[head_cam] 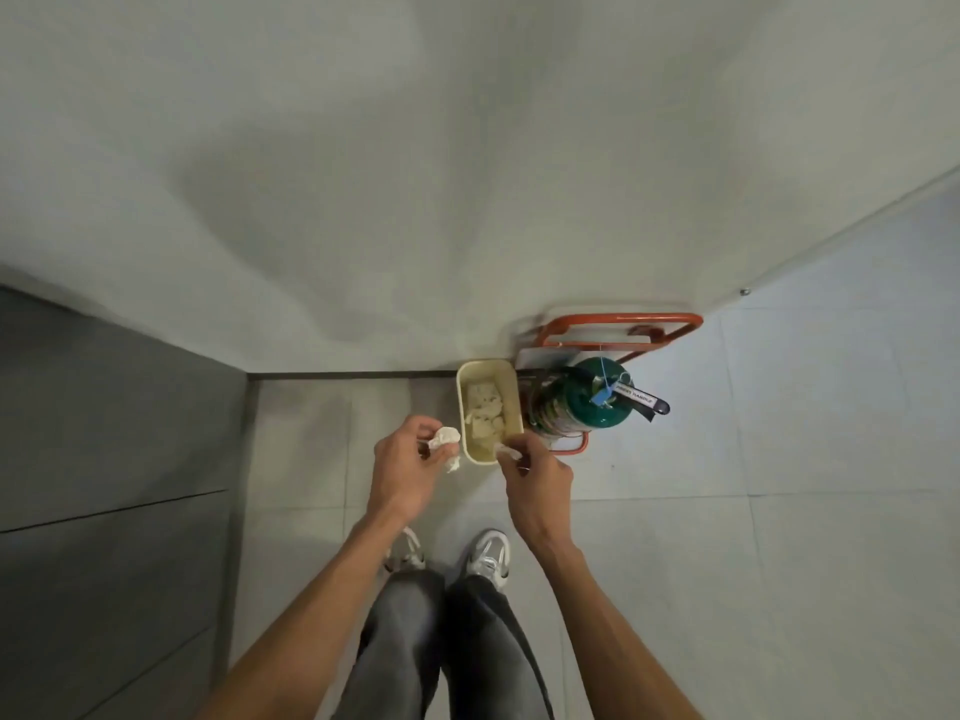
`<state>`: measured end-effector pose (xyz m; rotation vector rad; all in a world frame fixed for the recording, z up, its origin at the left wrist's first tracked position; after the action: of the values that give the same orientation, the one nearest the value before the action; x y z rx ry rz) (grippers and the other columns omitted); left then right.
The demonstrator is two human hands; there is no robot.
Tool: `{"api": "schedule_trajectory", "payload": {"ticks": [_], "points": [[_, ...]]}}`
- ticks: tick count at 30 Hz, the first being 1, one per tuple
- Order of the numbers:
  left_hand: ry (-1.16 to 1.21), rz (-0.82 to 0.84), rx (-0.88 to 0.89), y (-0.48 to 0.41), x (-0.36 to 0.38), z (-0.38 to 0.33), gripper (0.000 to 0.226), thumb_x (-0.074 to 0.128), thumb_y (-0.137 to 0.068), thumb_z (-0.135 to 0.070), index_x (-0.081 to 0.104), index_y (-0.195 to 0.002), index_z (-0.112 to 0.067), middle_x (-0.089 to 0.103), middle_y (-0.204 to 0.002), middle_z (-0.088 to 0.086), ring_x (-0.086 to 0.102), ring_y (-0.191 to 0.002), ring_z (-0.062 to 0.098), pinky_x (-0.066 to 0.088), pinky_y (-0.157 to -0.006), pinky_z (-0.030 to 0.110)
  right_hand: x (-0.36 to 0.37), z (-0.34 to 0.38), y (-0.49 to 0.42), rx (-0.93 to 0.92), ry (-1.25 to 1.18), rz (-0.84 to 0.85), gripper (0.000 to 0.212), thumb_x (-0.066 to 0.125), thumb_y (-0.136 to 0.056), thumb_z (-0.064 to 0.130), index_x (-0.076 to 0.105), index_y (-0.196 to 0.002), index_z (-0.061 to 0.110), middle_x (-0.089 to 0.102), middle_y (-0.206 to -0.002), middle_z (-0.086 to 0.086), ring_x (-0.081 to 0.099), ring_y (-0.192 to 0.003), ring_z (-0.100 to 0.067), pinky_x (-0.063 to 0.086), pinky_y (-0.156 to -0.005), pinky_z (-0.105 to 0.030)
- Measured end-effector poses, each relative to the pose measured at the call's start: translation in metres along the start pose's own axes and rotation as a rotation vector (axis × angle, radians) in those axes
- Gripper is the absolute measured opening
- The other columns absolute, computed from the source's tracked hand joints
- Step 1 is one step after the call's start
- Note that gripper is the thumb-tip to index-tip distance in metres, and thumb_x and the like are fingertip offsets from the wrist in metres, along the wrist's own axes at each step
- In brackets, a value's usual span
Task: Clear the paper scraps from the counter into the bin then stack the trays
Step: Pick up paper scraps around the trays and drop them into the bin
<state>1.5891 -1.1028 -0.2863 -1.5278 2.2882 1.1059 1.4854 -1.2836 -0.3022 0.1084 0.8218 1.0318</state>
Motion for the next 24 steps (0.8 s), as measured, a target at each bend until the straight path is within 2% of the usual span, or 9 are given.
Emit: {"api": "schedule_trajectory", "payload": {"ticks": [4, 6, 8, 11, 13, 14, 16, 19, 24], "points": [[-0.083, 0.053, -0.046, -0.065, 0.066, 0.055, 0.024, 0.085, -0.083, -0.032, 0.072, -0.099, -0.02, 0.074, -0.089, -0.006, 0.068, -0.076, 0.0, 0.047, -0.065, 0.005, 0.038, -0.07, -0.062, 0.011, 0.088, 0.005, 0.017, 0.068, -0.102, 0.025, 0.069, -0.118, 0.02, 0.078, -0.11, -0.002, 0.073, -0.089, -0.016, 0.063, -0.078, -0.035], [-0.136, 0.067, -0.055, -0.097, 0.097, 0.083, 0.025, 0.082, -0.085, -0.038, 0.072, -0.099, -0.02, 0.076, -0.089, -0.003, 0.071, -0.082, 0.011, 0.056, -0.077, 0.022, 0.06, -0.104, -0.089, 0.034, 0.123, 0.035, 0.018, 0.067, -0.102, 0.024, 0.068, -0.12, 0.019, 0.077, -0.111, -0.005, 0.073, -0.091, -0.02, 0.06, -0.078, -0.032], [-0.189, 0.088, -0.063, -0.13, 0.129, 0.108, 0.028, 0.078, -0.087, -0.042, 0.073, -0.102, -0.018, 0.078, -0.093, 0.002, 0.072, -0.09, 0.02, 0.057, -0.082, 0.031, 0.083, -0.134, -0.116, 0.039, 0.169, 0.061, 0.018, 0.066, -0.102, 0.022, 0.067, -0.12, 0.017, 0.075, -0.112, -0.009, 0.071, -0.095, -0.026, 0.058, -0.08, -0.034], [-0.252, 0.14, -0.067, -0.172, 0.178, 0.133, 0.03, 0.074, -0.092, -0.038, 0.072, -0.11, -0.014, 0.077, -0.104, 0.008, 0.071, -0.099, 0.024, 0.05, -0.076, 0.027, 0.119, -0.174, -0.148, 0.046, 0.246, 0.114, 0.019, 0.063, -0.103, 0.019, 0.067, -0.121, 0.015, 0.073, -0.11, -0.012, 0.069, -0.094, -0.029, 0.054, -0.077, -0.033], [-0.264, 0.16, -0.06, -0.196, 0.208, 0.142, 0.03, 0.073, -0.095, -0.034, 0.07, -0.116, -0.014, 0.073, -0.113, 0.01, 0.068, -0.107, 0.026, 0.05, -0.082, 0.029, 0.14, -0.195, -0.166, 0.064, 0.304, 0.145, 0.019, 0.06, -0.104, 0.018, 0.067, -0.122, 0.016, 0.073, -0.111, -0.011, 0.064, -0.087, -0.026, 0.05, -0.073, -0.03], [-0.26, 0.167, -0.058, -0.206, 0.221, 0.145, 0.03, 0.072, -0.095, -0.034, 0.068, -0.118, -0.015, 0.071, -0.117, 0.01, 0.067, -0.109, 0.027, 0.053, -0.087, 0.032, 0.149, -0.203, -0.174, 0.068, 0.32, 0.162, 0.021, 0.06, -0.104, 0.018, 0.066, -0.123, 0.017, 0.073, -0.114, -0.012, 0.064, -0.088, -0.026, 0.053, -0.075, -0.031], [-0.284, 0.21, -0.059, -0.223, 0.241, 0.151, 0.03, 0.068, -0.098, -0.037, 0.066, -0.12, -0.016, 0.069, -0.119, 0.009, 0.067, -0.109, 0.028, 0.055, -0.093, 0.037, 0.165, -0.214, -0.189, 0.064, 0.356, 0.221, 0.029, 0.063, -0.102, 0.02, 0.066, -0.13, 0.016, 0.072, -0.123, -0.014, 0.069, -0.102, -0.033, 0.058, -0.088, -0.038], [-0.335, 0.266, -0.035, -0.232, 0.247, 0.153, 0.033, 0.06, -0.101, -0.042, 0.062, -0.123, -0.018, 0.071, -0.116, 0.008, 0.067, -0.11, 0.03, 0.056, -0.094, 0.041, 0.175, -0.218, -0.199, 0.044, 0.457, 0.297, 0.042, 0.067, -0.098, 0.02, 0.064, -0.14, 0.015, 0.071, -0.131, -0.016, 0.067, -0.117, -0.038, 0.054, -0.1, -0.041], [-0.369, 0.233, 0.023, -0.203, 0.185, 0.141, 0.039, 0.053, -0.104, -0.041, 0.056, -0.136, -0.018, 0.069, -0.124, 0.01, 0.061, -0.12, 0.032, 0.052, -0.097, 0.039, 0.155, -0.178, -0.172, 0.03, 0.479, 0.289, 0.034, 0.059, -0.102, 0.017, 0.064, -0.135, 0.013, 0.07, -0.126, -0.016, 0.068, -0.11, -0.038, 0.057, -0.091, -0.042]]}}
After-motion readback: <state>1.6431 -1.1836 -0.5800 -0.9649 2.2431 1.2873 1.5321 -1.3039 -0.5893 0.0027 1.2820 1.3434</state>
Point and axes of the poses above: each hand's wrist, its own y-axis away from the middle knuckle, its own x-axis out of the palm, z = x × y, the point moved 7 cm from there along -y, towards the middle knuckle
